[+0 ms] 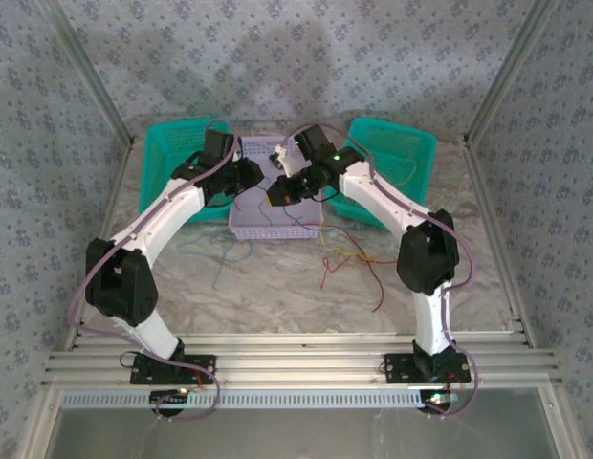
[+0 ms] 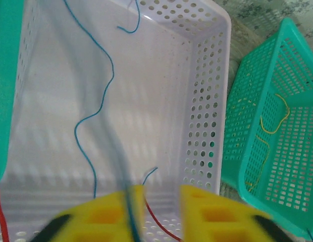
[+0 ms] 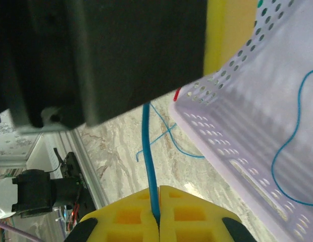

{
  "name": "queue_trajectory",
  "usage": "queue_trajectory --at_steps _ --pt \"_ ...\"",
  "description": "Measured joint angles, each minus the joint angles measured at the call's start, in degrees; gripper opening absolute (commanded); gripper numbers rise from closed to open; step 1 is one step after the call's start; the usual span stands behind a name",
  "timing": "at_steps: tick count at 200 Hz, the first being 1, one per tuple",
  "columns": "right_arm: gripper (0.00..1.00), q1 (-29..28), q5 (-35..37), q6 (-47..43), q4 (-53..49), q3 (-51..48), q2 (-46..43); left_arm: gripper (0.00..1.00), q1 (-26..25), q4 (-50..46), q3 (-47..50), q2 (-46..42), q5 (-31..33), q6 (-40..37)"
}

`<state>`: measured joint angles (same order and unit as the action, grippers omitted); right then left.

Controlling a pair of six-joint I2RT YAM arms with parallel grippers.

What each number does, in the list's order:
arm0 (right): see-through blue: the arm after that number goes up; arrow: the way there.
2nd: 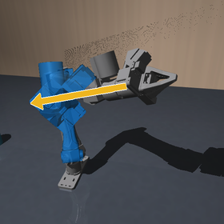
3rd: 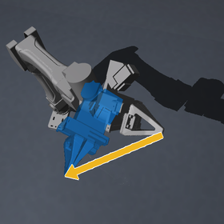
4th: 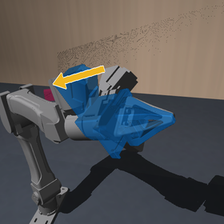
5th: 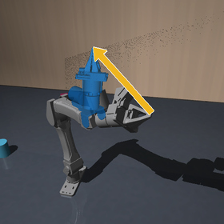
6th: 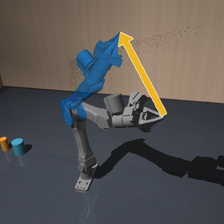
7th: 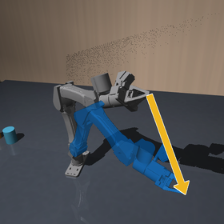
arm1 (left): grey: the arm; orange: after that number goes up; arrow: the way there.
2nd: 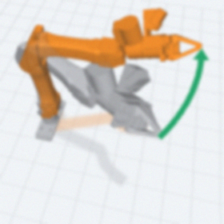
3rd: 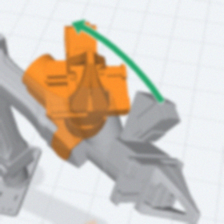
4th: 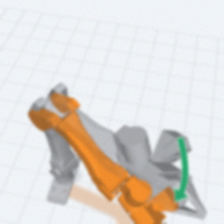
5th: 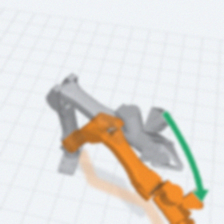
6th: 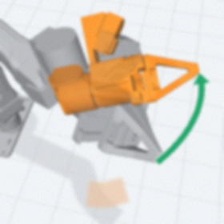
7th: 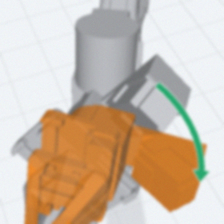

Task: Untangle the cables

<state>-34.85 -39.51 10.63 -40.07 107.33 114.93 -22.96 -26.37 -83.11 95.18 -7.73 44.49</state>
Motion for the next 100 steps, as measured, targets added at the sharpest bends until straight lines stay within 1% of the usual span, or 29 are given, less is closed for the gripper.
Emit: queue_trajectory --at_steps 27,47,74,100 --pt "0.0 -0.7 -0.4 -0.2 0.7 -1.3 -0.2 0.0 -0.3 -0.4 -0.6 0.0 -0.3 -0.2" --pt "0.0 -0.3 -1.9 -0.5 1.8 -3.0 -1.4 0.0 -0.3 -0.3 -0.6 0.0 -2.1 0.0" --pt "0.0 0.8 -5.6 -1.3 3.2 -4.9 -3.5 0.0 -0.2 3.1 0.2 0.1 -7.9 1.3" --pt "0.0 2.1 -10.6 -2.4 5.0 -6.2 -5.4 0.0 0.1 9.6 2.6 0.1 -15.1 4.4"
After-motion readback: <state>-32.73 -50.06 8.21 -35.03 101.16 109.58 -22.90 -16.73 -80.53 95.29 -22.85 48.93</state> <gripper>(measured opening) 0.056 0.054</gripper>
